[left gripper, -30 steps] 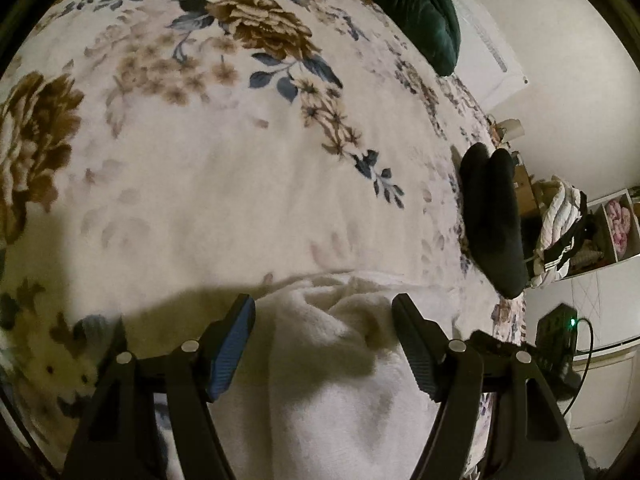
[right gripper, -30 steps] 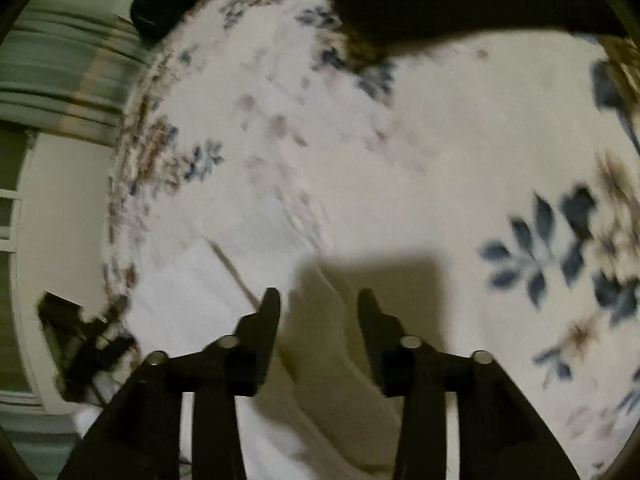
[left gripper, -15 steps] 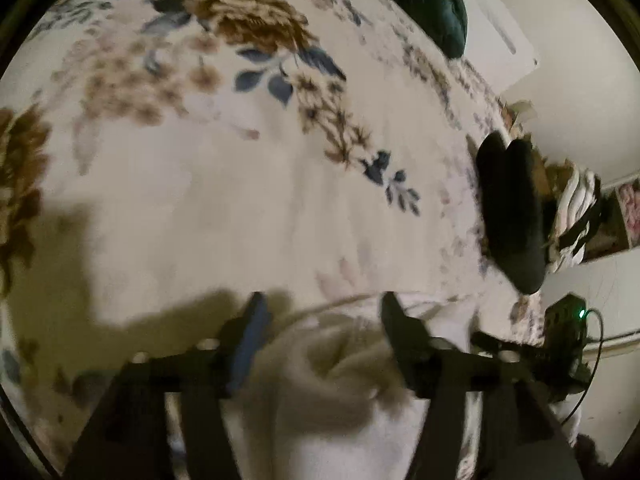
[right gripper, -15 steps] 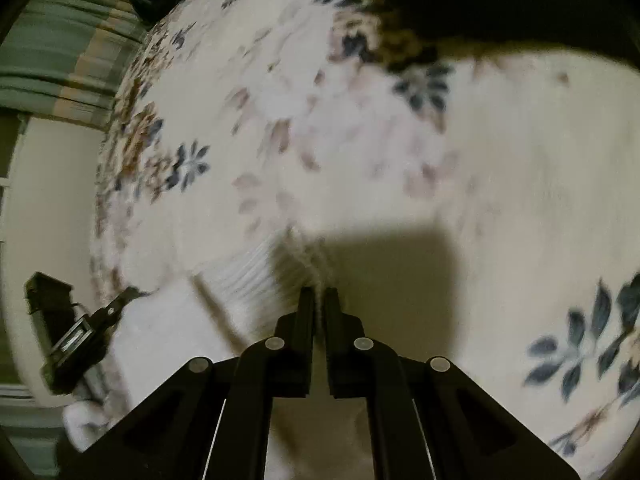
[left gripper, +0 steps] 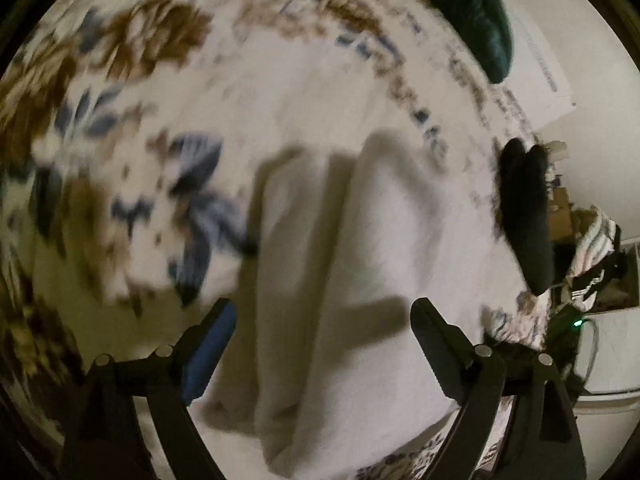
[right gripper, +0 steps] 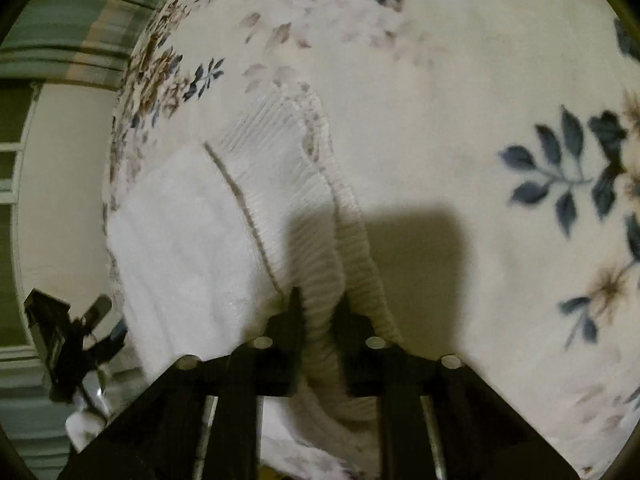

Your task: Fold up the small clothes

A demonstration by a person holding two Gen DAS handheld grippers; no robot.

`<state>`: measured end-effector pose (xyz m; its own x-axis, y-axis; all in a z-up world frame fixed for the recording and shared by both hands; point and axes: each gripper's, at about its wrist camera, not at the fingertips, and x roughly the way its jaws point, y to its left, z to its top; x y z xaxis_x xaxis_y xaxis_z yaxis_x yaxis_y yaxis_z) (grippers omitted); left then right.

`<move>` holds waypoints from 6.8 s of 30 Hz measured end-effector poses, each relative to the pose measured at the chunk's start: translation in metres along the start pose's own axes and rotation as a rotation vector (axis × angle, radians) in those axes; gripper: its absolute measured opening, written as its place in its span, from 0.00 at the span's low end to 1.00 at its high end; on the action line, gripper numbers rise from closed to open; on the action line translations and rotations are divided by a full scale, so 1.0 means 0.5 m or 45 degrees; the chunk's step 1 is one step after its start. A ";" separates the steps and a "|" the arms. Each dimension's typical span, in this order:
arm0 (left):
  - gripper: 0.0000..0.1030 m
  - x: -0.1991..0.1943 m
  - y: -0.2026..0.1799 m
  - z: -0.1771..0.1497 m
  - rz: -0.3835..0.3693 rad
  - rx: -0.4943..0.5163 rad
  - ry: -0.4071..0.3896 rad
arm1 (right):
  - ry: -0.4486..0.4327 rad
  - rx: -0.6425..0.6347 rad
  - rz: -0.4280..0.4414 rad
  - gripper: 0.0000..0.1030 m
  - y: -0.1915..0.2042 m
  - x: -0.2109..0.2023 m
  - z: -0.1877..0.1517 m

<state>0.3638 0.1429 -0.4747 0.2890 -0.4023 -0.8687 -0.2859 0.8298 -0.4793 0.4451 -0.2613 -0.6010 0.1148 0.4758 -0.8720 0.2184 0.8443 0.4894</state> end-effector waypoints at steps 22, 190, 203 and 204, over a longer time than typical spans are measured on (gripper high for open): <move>0.29 0.041 0.025 0.088 -0.075 0.050 -0.076 | -0.054 -0.096 0.019 0.45 0.093 0.002 0.112; 0.51 0.344 -0.890 0.190 -0.413 0.305 0.080 | -0.585 0.796 0.682 0.60 -0.453 -0.309 0.412; 0.51 0.324 -0.924 0.195 -0.192 0.551 -0.052 | -0.573 0.698 0.540 0.24 -0.415 -0.310 0.383; 0.58 0.307 -0.933 0.183 -0.131 0.589 -0.083 | -0.575 0.659 0.465 0.31 -0.404 -0.326 0.383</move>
<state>0.6252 -0.2703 -0.3731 0.3552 -0.4788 -0.8029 0.1801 0.8778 -0.4439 0.5676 -0.5566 -0.5589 0.6259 0.4616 -0.6286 0.5025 0.3778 0.7777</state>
